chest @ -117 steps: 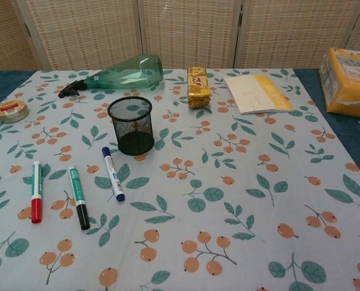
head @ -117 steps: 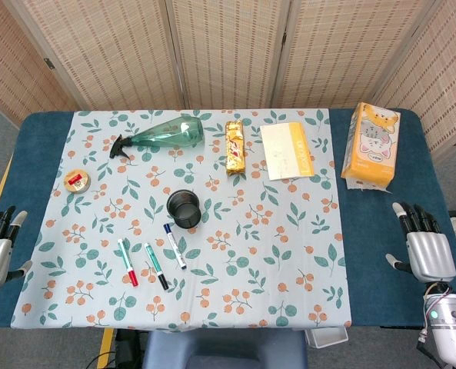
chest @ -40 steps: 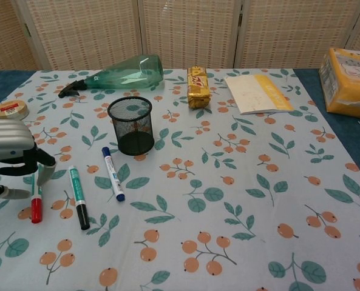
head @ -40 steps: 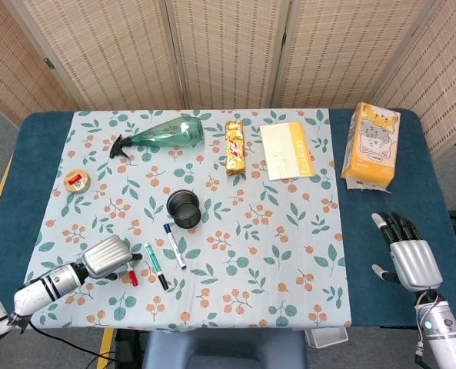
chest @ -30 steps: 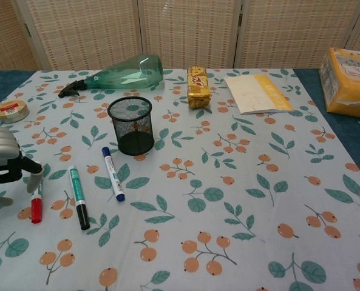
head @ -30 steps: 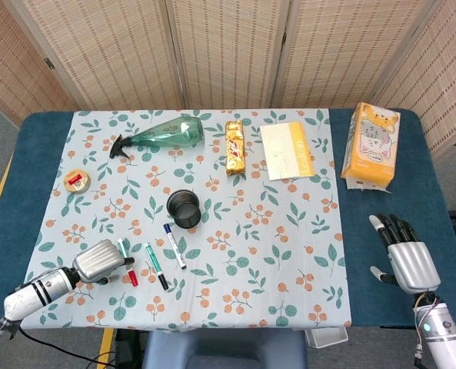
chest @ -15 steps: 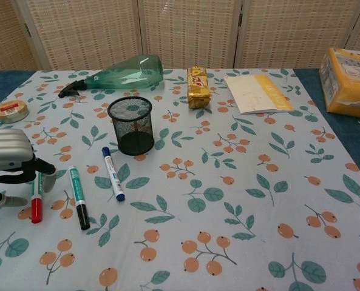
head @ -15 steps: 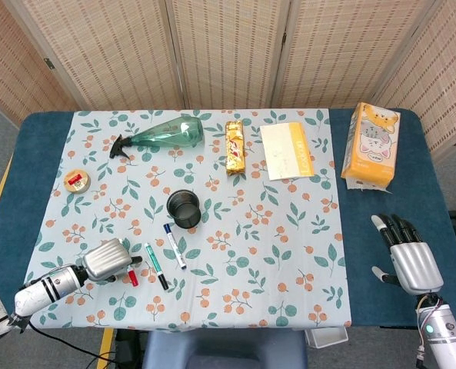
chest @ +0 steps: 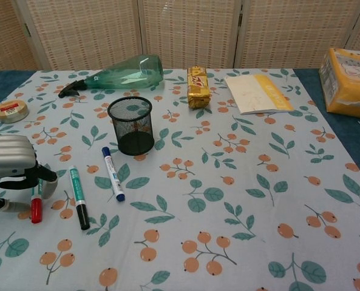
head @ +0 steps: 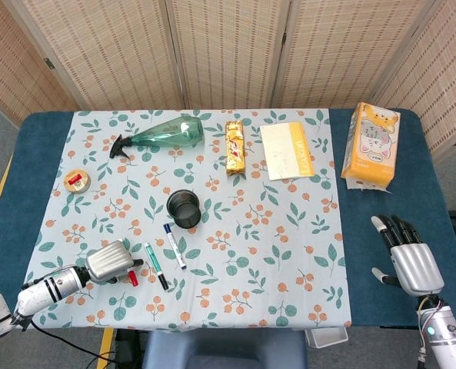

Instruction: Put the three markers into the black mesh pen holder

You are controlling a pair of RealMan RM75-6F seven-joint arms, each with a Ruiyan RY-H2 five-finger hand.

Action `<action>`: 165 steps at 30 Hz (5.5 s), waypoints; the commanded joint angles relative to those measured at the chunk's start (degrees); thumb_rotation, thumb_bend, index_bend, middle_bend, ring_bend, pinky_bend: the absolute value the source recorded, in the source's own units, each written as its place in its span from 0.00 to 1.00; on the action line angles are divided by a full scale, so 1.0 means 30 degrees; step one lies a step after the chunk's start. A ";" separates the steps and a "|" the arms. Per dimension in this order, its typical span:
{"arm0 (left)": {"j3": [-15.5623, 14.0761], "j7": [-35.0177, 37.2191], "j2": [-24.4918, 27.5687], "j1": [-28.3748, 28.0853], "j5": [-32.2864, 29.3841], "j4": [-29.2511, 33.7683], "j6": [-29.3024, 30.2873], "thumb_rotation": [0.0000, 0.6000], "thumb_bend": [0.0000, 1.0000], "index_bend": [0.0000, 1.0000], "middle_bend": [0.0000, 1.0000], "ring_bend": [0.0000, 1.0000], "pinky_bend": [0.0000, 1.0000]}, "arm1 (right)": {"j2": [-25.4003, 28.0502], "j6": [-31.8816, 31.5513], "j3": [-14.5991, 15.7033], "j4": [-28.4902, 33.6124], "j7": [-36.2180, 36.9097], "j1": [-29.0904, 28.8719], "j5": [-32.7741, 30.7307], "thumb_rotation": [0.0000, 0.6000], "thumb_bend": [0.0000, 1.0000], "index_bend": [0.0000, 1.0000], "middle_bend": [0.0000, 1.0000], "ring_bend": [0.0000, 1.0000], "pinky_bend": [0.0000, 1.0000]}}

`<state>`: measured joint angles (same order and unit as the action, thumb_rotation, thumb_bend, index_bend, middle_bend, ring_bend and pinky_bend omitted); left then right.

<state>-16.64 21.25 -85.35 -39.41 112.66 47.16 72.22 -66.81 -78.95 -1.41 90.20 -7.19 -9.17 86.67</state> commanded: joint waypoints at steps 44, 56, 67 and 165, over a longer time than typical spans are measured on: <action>0.7835 0.3851 0.8358 -0.1234 -1.3719 1.7560 -0.4112 1.00 0.33 0.65 0.94 0.97 0.96 | 0.1031 -0.0755 0.0239 -0.0201 0.2841 0.0257 0.1290 1.00 0.16 0.02 0.04 0.05 0.11; 1.1049 0.2762 0.4841 -0.3618 -1.9792 1.5703 -0.7479 1.00 0.33 0.64 0.94 0.97 0.96 | 0.1151 -0.0532 0.0144 -0.0572 0.3632 0.0109 0.1192 1.00 0.16 0.02 0.04 0.05 0.11; 1.2258 0.0994 0.1909 -0.4906 -2.2183 1.3820 -0.8311 1.00 0.33 0.64 0.95 0.97 0.96 | 0.1375 -0.0595 0.0255 -0.0570 0.4015 0.0156 0.1344 1.00 0.16 0.02 0.04 0.05 0.11; 0.3174 -0.5062 0.0316 -0.0342 -0.1748 0.7422 -0.4392 1.00 0.37 0.49 0.94 0.94 0.94 | 0.1194 -0.1954 0.0612 -0.0141 0.2921 0.0952 0.2447 1.00 0.16 0.02 0.04 0.05 0.11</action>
<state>-7.05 5.92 -84.14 -40.27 107.55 69.69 58.97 -63.27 -84.64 0.46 89.82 1.44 -6.41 93.97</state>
